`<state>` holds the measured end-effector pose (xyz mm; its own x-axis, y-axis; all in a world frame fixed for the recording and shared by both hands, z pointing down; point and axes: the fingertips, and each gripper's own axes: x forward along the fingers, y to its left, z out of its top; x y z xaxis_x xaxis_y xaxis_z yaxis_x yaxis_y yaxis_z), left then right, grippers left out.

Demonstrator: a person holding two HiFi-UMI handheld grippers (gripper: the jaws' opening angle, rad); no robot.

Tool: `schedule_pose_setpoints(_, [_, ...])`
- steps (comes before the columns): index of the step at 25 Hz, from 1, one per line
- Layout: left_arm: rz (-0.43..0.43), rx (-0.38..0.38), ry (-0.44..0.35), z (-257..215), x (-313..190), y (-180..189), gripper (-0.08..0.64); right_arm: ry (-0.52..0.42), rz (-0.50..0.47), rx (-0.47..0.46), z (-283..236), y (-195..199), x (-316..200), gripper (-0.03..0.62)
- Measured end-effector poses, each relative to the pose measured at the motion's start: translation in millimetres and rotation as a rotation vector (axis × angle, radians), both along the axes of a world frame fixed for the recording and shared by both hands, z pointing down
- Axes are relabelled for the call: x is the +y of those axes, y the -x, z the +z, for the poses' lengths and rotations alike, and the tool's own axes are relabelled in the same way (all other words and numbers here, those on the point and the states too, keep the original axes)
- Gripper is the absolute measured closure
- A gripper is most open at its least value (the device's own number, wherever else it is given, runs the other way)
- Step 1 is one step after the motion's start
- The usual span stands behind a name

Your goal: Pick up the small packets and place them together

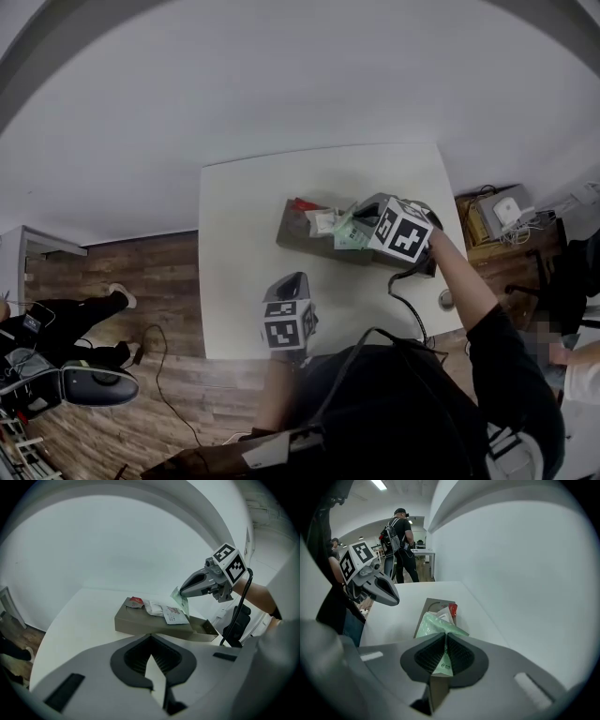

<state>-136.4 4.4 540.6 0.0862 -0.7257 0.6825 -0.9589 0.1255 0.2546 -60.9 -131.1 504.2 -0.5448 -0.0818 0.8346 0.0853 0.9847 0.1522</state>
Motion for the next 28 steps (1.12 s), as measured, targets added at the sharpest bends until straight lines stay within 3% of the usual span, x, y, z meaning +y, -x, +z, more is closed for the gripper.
schedule_pose_setpoints(10, [-0.021,0.011,0.012,2.7,2.9,8.7,0.563,0.027,-0.071,0.067,31.8,31.3,14.5,0.572])
schedule_pose_setpoints(20, [-0.019,0.018,0.018,6.0,0.9,6.1,0.563,0.009,-0.073,0.108,51.3,41.5,15.9,0.572])
schedule_pose_setpoints(28, [-0.009,0.015,0.026,12.2,-2.0,5.6,0.563,0.048,-0.058,0.064,55.0,44.3,17.3,0.563])
